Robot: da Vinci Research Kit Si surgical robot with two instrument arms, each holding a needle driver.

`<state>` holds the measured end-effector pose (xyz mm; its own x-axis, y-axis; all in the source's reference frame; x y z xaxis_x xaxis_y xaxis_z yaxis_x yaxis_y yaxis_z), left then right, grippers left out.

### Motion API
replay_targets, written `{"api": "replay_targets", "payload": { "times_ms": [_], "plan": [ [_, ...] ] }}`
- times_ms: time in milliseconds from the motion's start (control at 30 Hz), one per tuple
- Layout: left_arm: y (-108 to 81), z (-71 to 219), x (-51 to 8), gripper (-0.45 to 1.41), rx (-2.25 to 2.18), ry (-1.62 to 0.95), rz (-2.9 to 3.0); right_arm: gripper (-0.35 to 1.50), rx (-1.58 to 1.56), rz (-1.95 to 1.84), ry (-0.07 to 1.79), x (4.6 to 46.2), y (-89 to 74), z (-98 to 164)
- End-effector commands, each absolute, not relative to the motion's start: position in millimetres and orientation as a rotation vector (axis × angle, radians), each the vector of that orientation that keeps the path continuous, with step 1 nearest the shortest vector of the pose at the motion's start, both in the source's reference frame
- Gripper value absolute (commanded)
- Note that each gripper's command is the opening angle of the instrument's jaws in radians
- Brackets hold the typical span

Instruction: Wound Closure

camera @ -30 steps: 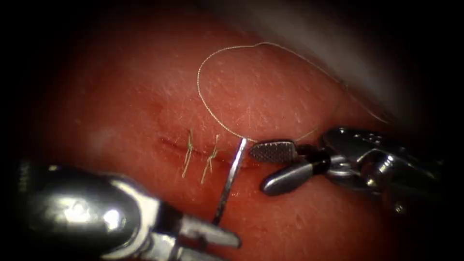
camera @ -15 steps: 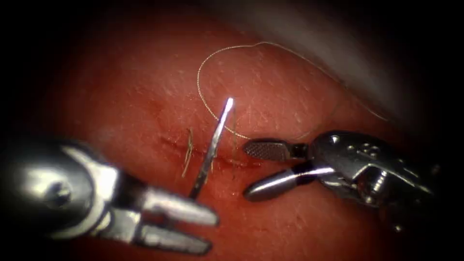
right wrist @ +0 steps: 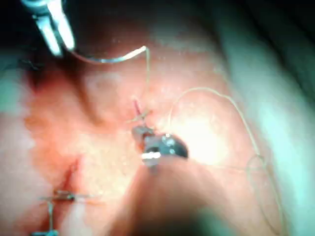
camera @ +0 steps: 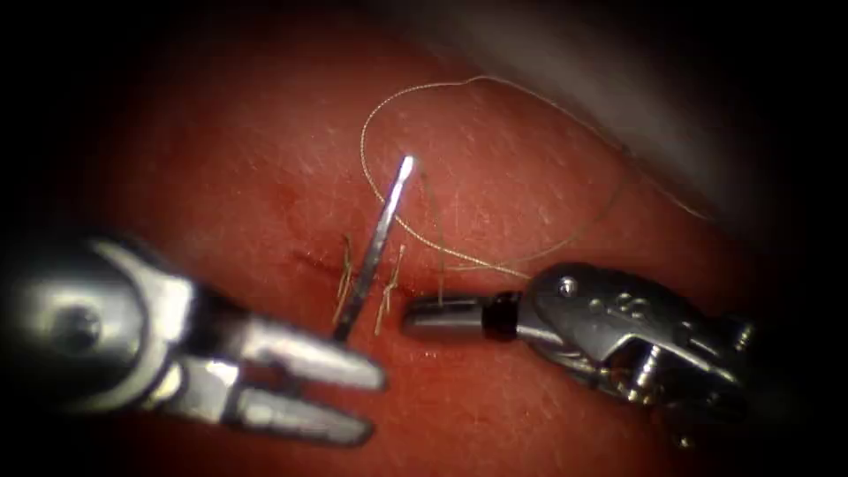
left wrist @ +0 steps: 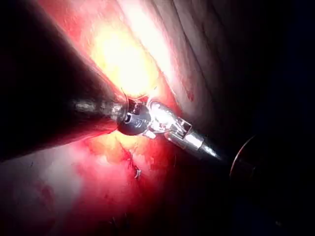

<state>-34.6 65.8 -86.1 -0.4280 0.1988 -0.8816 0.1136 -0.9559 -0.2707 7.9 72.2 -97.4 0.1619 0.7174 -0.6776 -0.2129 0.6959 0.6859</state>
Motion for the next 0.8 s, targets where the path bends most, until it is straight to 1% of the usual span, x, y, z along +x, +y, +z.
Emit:
{"api": "replay_targets", "payload": {
  "times_ms": [33, 233, 333, 700, 733, 767, 800],
  "plan": [
    [65.6, -86, -34.9, -0.35, -1.649, -0.452, 2.573, -0.35, 0.496, 0.703, 1.243, 8.2, 72.5, -97],
    [66.1, -85, -33.6, -0.35, -1.64, -0.44, 2.576, -0.35, 0.59, 0.675, 1.249, 8.9, 70.9, -100],
    [66.8, -84, -31.7, -0.35, -1.621, -0.419, 2.582, -0.35, 0.652, 0.635, 1.258, 9.9, 68.2, -104],
    [67.8, -82, -27.6, -0.35, -1.579, -0.378, 2.595, -0.35, 0.736, 0.612, 1.318, 11.5, 66.3, -108],
    [67.8, -82, -27.6, -0.35, -1.577, -0.376, 2.595, -0.03, 0.709, 0.622, 1.321, 11.6, 66.5, -108],
    [67.8, -82, -27.5, -0.35, -1.572, -0.373, 2.594, 0.93, 0.631, 0.666, 1.327, 11.8, 67.0, -108],
    [67.8, -82, -27.5, -0.35, -1.57, -0.372, 2.594, 1.2, 0.6, 0.681, 1.327, 11.8, 67.3, -108]
  ]
}}
